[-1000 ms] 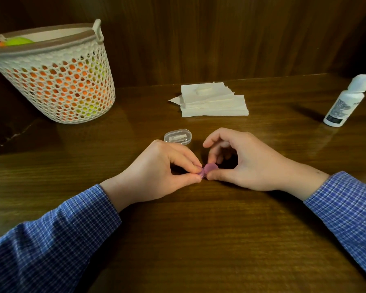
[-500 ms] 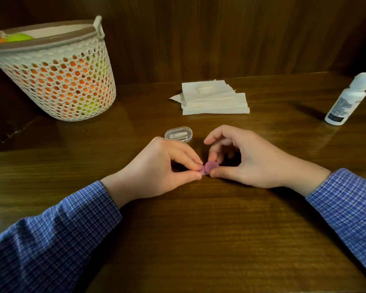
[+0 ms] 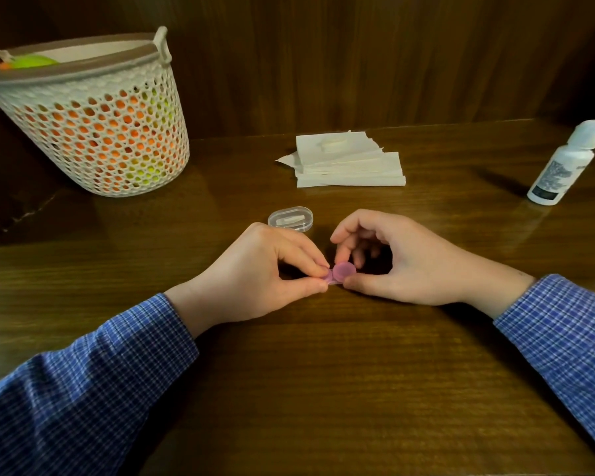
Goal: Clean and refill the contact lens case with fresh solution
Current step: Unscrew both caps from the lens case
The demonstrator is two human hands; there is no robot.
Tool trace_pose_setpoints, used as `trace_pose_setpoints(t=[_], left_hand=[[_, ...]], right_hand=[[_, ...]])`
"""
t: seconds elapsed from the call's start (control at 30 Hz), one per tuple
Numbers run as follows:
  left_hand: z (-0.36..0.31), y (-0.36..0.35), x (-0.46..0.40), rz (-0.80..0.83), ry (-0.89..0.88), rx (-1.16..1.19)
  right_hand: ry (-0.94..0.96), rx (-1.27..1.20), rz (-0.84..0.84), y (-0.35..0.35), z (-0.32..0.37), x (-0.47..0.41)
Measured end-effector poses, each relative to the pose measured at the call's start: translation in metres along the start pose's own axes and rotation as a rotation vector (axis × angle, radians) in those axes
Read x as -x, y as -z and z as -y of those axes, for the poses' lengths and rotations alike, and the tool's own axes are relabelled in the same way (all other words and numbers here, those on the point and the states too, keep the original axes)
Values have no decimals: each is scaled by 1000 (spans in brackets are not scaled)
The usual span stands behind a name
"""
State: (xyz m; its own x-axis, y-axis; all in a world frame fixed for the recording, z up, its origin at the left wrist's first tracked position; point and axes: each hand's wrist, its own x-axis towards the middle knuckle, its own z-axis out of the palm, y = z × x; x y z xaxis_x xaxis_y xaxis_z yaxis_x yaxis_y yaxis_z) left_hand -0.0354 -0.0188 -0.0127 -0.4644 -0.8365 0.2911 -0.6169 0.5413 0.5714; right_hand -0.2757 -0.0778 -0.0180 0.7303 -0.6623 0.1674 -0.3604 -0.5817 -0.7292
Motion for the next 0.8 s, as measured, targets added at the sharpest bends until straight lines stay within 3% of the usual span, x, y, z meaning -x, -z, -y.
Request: trace_pose_setpoints(t=[0.8], left_hand=[[1,1,0,3,-8,4]], right_hand=[[1,32,9,0,0,-1]])
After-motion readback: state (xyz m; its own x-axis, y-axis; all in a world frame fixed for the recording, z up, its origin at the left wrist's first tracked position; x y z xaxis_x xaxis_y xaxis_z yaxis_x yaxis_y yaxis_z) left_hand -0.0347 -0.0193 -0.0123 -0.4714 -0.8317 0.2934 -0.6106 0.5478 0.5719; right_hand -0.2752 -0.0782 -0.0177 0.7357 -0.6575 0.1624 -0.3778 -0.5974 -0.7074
